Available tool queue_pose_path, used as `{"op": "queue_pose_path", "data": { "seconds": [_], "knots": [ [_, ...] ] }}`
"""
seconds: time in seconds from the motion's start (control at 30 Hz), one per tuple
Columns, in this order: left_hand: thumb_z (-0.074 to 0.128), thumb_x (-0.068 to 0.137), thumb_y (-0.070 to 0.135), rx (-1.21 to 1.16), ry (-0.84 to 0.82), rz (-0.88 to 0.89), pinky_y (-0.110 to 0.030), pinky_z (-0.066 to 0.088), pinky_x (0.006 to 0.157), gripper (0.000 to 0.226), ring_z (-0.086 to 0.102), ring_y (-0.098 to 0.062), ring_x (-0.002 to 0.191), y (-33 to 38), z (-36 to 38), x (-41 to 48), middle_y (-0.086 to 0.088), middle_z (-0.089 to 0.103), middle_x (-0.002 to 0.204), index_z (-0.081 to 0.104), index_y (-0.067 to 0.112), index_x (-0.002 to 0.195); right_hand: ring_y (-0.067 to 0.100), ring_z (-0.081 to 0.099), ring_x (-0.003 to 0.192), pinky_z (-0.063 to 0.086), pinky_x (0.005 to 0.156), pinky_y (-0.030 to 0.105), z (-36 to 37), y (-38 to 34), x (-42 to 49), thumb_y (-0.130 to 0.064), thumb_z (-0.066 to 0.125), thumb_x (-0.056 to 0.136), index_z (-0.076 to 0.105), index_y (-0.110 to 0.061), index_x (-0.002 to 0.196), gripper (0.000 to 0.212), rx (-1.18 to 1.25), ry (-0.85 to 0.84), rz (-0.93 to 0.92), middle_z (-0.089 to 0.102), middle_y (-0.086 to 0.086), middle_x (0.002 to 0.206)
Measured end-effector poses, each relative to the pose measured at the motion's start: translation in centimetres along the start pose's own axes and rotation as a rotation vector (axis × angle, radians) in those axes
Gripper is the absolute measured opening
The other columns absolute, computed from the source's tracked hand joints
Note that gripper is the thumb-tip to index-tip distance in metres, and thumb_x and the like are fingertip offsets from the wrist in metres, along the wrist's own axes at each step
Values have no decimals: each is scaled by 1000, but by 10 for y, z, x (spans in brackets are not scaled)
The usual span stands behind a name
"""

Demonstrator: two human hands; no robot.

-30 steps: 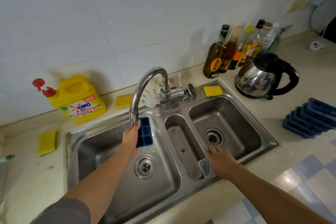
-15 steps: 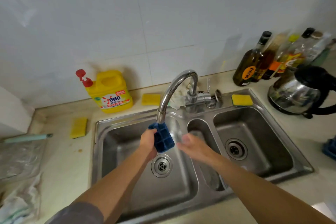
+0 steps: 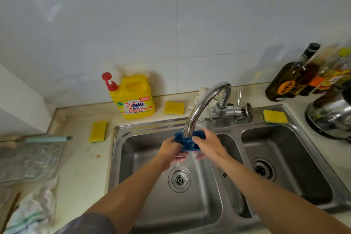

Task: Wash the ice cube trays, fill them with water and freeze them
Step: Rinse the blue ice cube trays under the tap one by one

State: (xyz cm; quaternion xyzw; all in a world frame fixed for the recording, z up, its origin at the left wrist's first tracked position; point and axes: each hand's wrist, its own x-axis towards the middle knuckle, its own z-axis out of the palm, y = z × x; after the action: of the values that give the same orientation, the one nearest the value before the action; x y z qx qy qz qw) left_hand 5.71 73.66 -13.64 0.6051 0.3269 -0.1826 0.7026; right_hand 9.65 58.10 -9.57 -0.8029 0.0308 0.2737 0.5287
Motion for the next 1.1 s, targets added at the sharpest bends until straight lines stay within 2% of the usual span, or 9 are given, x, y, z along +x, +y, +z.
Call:
{"op": "queue_pose_path", "data": {
  "seconds": [0.17, 0.3, 0.4, 0.53, 0.6, 0.77, 0.9, 1.0, 1.1],
  "knots": [
    [41, 94, -4, -37, 40, 26, -30, 57, 58, 32, 69, -18, 64, -4, 2, -4, -7, 78, 80, 67, 11, 107, 24, 73, 92, 60, 58, 31, 12, -2, 4, -1, 55, 88, 57, -28, 110, 35, 15, -87, 8, 68, 4, 110],
    [43, 91, -8, -37, 136, 117, -31, 61, 66, 29, 71, -25, 86, -3, 10, -7, -15, 71, 101, 56, 12, 107, 16, 57, 51, 47, 46, 30, 18, 12, 7, -5, 47, 99, 64, -14, 102, 20, -21, 78, 76, 66, 11, 74],
    [46, 92, -8, -9, 210, 161, -31, 60, 64, 27, 69, -25, 83, 0, 13, -8, -16, 68, 105, 55, 12, 107, 18, 48, 44, 40, 43, 31, 22, 17, 6, -1, 44, 99, 64, -19, 99, 28, 15, 123, 80, 61, 11, 62],
    [41, 98, -2, -86, 289, 90, -34, 60, 68, 25, 66, -25, 78, -1, 3, -7, -16, 71, 99, 59, 13, 106, 19, 54, 49, 44, 46, 32, 34, 12, 4, -10, 50, 101, 61, -22, 102, 16, -17, 88, 20, 68, 10, 68],
    [47, 97, 1, 44, 305, 141, -33, 60, 67, 19, 67, -23, 75, -2, 6, -5, -13, 72, 96, 58, 14, 107, 17, 55, 48, 45, 47, 32, 33, 9, 5, -6, 49, 99, 63, -20, 98, 20, 13, 126, 50, 69, 9, 68],
    [46, 97, 5, 141, 142, 128, -39, 60, 74, 22, 68, -24, 75, 1, 7, -11, -16, 73, 101, 56, 9, 117, 15, 49, 44, 42, 45, 31, 27, 11, 1, 0, 44, 96, 62, -16, 94, 24, -48, 122, 42, 62, 8, 62],
    [49, 97, 7, 266, 180, 167, -46, 60, 86, 25, 66, -23, 84, -4, 1, -9, -14, 72, 104, 61, 13, 119, 17, 54, 53, 44, 48, 29, 29, 8, 1, 1, 47, 99, 53, -15, 108, 19, -19, 141, 68, 67, 16, 85],
    [54, 98, 14, 207, 173, 231, -51, 54, 98, 30, 65, -23, 106, -9, 9, -14, -5, 68, 117, 53, 17, 128, 18, 55, 52, 46, 47, 29, 26, 6, 2, 7, 43, 94, 53, -9, 110, 24, 120, 210, 125, 67, 20, 87],
    [66, 91, 17, 202, 136, 246, -53, 53, 101, 46, 65, -28, 111, -9, 11, -16, -8, 68, 118, 51, 14, 134, 16, 60, 52, 54, 52, 30, 26, 6, 1, 5, 45, 95, 54, -12, 107, 23, 133, 190, 109, 70, 18, 88]
  ]
}}
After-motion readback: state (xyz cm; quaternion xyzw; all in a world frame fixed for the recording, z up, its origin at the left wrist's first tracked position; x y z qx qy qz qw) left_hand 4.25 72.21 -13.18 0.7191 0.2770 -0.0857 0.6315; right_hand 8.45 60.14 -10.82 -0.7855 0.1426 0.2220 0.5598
